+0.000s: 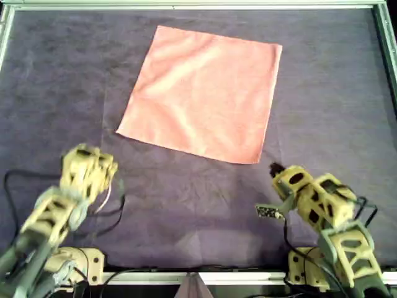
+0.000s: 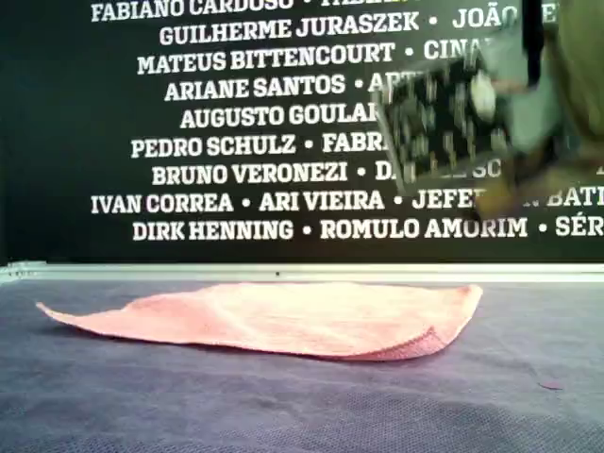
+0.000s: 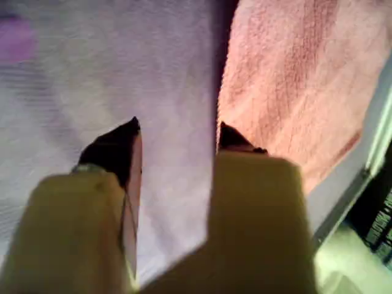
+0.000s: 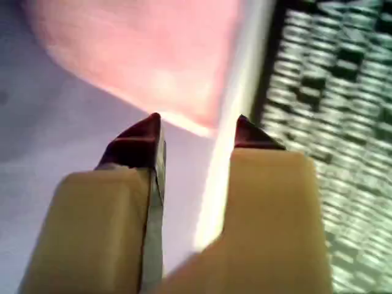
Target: Fold a cloth
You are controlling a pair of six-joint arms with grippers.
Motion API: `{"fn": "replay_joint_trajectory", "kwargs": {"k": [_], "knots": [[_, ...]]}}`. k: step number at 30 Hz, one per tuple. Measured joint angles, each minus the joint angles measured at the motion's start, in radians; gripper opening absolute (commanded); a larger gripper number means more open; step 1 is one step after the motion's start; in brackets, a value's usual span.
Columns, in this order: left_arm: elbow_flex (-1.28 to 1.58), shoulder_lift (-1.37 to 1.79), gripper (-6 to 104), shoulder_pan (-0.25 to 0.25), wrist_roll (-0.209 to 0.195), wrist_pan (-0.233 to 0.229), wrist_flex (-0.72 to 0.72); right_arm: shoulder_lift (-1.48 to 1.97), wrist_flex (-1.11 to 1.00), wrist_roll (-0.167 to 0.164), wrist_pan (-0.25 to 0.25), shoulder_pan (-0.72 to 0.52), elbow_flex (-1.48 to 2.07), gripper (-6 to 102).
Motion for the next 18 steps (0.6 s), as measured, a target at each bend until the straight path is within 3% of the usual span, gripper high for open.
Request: {"fn": "replay_joint_trajectory", "kwargs": {"k": [9, 11, 15, 18], "knots": [[-0.305, -0.423, 46, -0.006, 0.008, 0.000, 0.000, -0.785, 0.114, 0.002, -0.012, 0.002, -0.526, 48], [-0.357, -0.492, 47, -0.006, 0.046, 0.000, 0.000, -0.922, 0.117, 0.005, -0.012, 0.003, -0.591, 51], [-0.442, -0.601, 51, -0.006, 0.160, 0.000, -0.005, -1.037, 0.118, 0.008, -0.012, 0.005, -0.632, 56], [-0.497, -0.661, 54, -0.003, 0.195, -0.021, -0.006, -1.046, 0.120, 0.008, -0.012, 0.005, -0.632, 56]]}}
